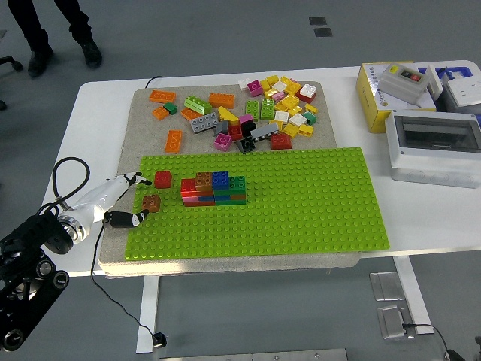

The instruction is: Pick up the brick,pile it on top of brick,press brick,pick up the brick,pile it on top of brick,press brick

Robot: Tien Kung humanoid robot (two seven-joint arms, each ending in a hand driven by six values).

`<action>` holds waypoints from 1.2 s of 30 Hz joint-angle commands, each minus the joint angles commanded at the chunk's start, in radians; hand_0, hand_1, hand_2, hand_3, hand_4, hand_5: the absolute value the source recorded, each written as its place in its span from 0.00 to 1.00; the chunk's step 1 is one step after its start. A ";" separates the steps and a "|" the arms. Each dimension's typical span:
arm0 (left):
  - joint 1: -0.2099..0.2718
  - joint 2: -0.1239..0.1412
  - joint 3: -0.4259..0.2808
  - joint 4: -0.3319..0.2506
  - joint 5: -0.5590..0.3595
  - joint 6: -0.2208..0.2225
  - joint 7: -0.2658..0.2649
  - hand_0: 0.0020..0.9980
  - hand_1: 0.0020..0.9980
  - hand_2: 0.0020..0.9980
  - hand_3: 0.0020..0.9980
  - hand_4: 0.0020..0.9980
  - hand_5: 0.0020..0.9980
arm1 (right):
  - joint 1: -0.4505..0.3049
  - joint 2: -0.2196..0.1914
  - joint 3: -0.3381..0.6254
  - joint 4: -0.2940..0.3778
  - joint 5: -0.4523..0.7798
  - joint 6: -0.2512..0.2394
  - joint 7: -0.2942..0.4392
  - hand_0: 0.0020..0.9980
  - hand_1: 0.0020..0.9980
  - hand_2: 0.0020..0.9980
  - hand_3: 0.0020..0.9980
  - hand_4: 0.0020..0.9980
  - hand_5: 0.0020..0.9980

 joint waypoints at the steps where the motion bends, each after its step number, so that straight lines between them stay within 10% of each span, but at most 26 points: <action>1: 0.005 0.001 -0.007 -0.007 -0.007 -0.003 0.001 1.00 1.00 1.00 0.87 0.73 0.28 | 0.000 0.000 -0.001 0.000 0.002 0.000 0.000 0.74 0.70 0.71 0.78 0.64 1.00; 11: 0.061 -0.004 -0.104 -0.085 -0.084 0.021 -0.031 1.00 1.00 1.00 0.86 0.69 0.25 | -0.003 0.001 -0.014 0.000 0.016 -0.006 0.001 0.74 0.70 0.71 0.78 0.64 1.00; 36: 0.076 -0.026 -0.100 -0.050 -0.147 0.081 -0.095 0.99 0.96 1.00 0.84 0.70 0.30 | -0.007 -0.003 0.003 0.000 0.002 -0.009 0.004 0.74 0.70 0.71 0.78 0.64 1.00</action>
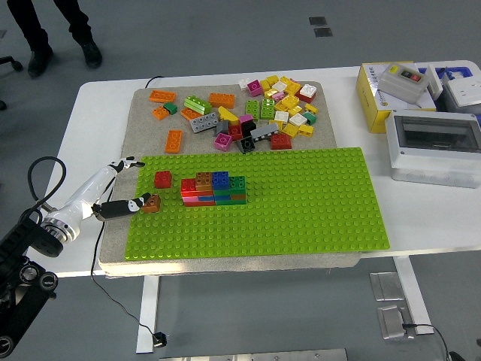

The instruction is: Pick up the brick,pile it on top of brick,press brick,pick up the brick,pile it on top of brick,press brick

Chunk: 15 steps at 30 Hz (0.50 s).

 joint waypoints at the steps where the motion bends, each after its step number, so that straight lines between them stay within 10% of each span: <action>1: -0.001 0.000 -0.001 0.000 0.000 -0.001 -0.001 0.99 0.97 1.00 0.83 0.70 0.30 | 0.000 0.000 0.003 0.000 -0.003 0.000 -0.001 0.74 0.70 0.71 0.78 0.64 1.00; 15: 0.005 0.010 -0.015 -0.005 -0.016 -0.023 -0.033 0.99 0.96 1.00 0.82 0.71 0.31 | 0.001 0.013 -0.036 0.000 0.033 0.005 -0.006 0.74 0.70 0.72 0.79 0.64 1.00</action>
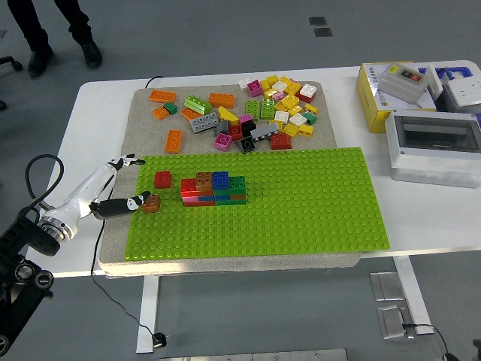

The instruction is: Pick up the brick,pile it on top of brick,press brick,pick up the brick,pile it on top of brick,press brick

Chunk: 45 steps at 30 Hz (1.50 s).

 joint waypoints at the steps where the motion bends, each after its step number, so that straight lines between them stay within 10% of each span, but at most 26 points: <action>1: 0.000 0.001 0.000 0.001 0.003 -0.001 0.000 0.99 0.96 1.00 0.82 0.71 0.31 | 0.000 0.001 -0.005 0.000 0.004 0.001 0.000 0.74 0.70 0.72 0.79 0.64 1.00; 45: -0.045 0.039 0.076 0.084 0.122 -0.036 0.025 0.99 0.98 1.00 0.83 0.71 0.28 | 0.009 -0.006 0.011 0.000 -0.004 0.003 0.003 0.74 0.70 0.72 0.79 0.64 1.00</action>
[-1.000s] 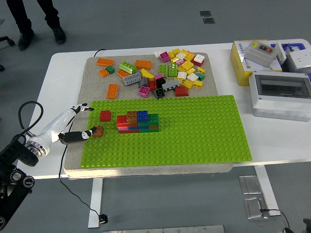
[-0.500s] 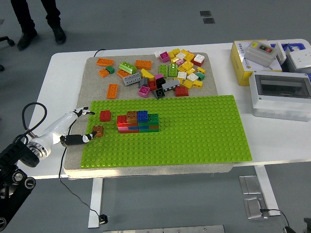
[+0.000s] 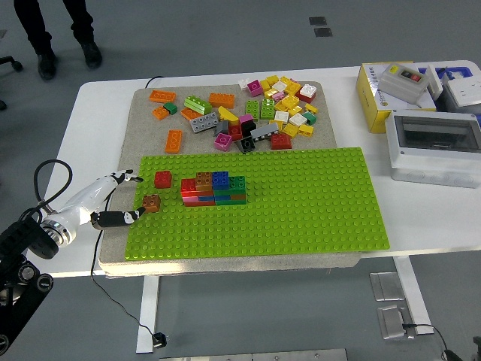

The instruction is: Pick up the brick,pile it on top of brick,press brick,pick up the brick,pile it on top of brick,press brick

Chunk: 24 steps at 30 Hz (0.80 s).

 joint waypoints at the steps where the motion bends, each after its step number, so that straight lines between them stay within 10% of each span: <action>1: -0.003 0.001 0.004 0.007 -0.001 0.000 -0.001 0.99 0.98 1.00 0.83 0.71 0.28 | 0.000 0.000 0.001 0.000 -0.001 0.000 0.000 0.74 0.70 0.72 0.79 0.64 1.00; 24: -0.093 -0.022 0.108 0.134 -0.025 0.019 -0.036 0.99 0.99 1.00 0.80 0.70 0.25 | 0.005 -0.001 -0.001 0.000 0.000 -0.004 0.002 0.74 0.70 0.71 0.79 0.64 1.00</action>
